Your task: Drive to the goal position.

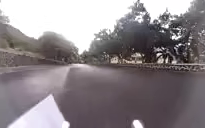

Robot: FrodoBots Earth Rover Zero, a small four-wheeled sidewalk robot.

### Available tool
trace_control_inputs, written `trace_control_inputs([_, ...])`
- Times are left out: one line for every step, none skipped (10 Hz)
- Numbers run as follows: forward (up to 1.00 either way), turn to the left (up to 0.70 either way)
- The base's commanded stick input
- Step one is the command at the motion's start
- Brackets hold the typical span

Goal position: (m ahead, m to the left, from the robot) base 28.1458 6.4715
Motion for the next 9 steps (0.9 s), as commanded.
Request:
trace_control_inputs([1.00,0.00])
trace_control_inputs([1.00,0.00])
trace_control_inputs([1.00,0.00])
trace_control_inputs([1.00,0.00])
trace_control_inputs([1.00,0.00])
trace_control_inputs([1.00,0.00])
trace_control_inputs([1.00,0.00])
trace_control_inputs([1.00,0.00])
trace_control_inputs([1.00,0.00])
